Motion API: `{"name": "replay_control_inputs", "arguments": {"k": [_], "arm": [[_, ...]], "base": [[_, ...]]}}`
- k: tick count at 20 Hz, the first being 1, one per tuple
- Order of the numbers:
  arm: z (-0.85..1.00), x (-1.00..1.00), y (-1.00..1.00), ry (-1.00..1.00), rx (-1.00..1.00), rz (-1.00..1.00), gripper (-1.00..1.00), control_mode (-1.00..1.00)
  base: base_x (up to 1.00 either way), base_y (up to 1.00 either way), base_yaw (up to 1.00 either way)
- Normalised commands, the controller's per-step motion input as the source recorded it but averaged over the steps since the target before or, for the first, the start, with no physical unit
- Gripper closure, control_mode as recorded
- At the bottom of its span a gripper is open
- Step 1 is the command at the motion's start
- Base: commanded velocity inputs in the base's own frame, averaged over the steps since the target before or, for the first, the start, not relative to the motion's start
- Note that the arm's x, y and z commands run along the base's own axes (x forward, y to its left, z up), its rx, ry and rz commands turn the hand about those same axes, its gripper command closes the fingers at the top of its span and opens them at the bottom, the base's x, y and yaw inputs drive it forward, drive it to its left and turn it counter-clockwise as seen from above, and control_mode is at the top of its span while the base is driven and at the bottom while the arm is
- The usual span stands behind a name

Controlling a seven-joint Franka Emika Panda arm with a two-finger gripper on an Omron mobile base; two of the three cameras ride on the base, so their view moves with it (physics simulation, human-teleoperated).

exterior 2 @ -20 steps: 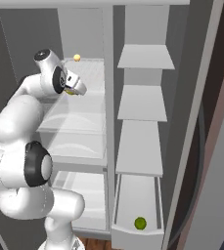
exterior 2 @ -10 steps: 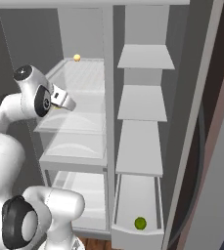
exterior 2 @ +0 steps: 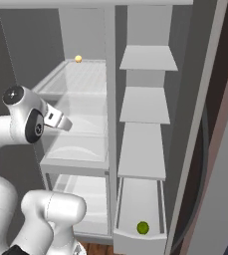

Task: Take the lime and lemon from the fridge shelf and place them in the freezer drawer to begin freezing them.

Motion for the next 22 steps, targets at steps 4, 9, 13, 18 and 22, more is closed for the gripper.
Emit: {"name": "replay_control_inputs", "arguments": {"k": [4, 9, 13, 18, 22], "arm": [[0.0, -0.01, 0.0, 0.0, 0.0, 0.0, 1.0, -1.0], [0.0, -0.05, 0.0, 0.0, 0.0, 0.0, 1.0, 1.0], [0.0, 0.0, 0.0, 0.0, 0.0, 0.0, 1.0, 1.0], [0.0, 0.0, 0.0, 0.0, 0.0, 0.0, 1.0, 1.0], [0.0, 0.0, 0.0, 0.0, 0.0, 0.0, 1.0, 1.0]], "base": [[0.0, 0.0, 0.0], [-0.42, 0.0, 0.0], [-0.71, 0.0, -0.09], [-0.7, 0.0, -0.18], [-0.5, 0.0, -0.29]]}}
